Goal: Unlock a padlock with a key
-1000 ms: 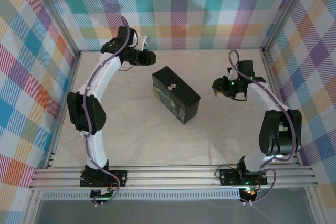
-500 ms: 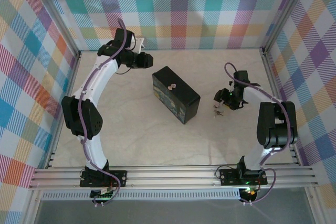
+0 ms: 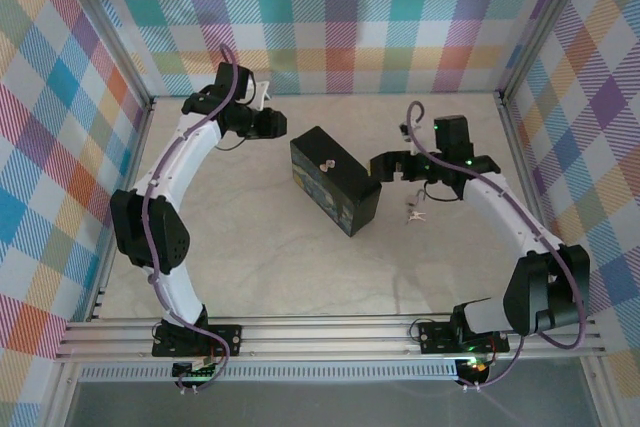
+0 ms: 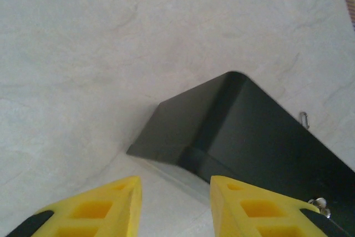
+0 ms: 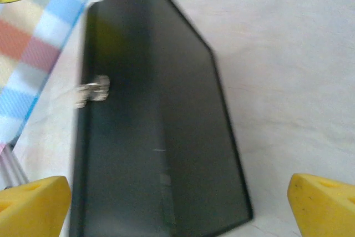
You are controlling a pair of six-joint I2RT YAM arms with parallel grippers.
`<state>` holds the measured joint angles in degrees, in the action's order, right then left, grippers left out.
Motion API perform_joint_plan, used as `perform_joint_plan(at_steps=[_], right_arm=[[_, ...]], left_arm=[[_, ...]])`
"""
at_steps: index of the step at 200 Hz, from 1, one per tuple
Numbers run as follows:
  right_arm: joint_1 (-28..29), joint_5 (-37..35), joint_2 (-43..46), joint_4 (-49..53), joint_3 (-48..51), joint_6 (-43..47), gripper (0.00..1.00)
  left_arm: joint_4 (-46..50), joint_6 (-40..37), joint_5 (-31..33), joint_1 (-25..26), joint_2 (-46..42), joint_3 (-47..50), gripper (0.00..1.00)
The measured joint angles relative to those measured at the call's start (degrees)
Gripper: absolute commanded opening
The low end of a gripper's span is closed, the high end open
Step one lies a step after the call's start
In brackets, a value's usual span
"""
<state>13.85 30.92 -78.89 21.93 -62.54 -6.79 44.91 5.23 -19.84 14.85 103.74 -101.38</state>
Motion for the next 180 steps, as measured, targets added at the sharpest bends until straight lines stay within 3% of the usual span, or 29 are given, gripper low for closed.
perform_joint_plan(at_steps=[41, 180], right_arm=[[6.5, -1.2, -3.0, 2.5, -6.1, 5.9, 1.0], [15.9, -10.9, -10.4, 10.0, -11.2, 14.6, 1.0]], left_arm=[[0.0, 0.7, 1.0, 0.0, -1.8, 2.3, 0.36], [0.2, 0.8, 1.1, 0.0, -2.9, 2.3, 0.34]])
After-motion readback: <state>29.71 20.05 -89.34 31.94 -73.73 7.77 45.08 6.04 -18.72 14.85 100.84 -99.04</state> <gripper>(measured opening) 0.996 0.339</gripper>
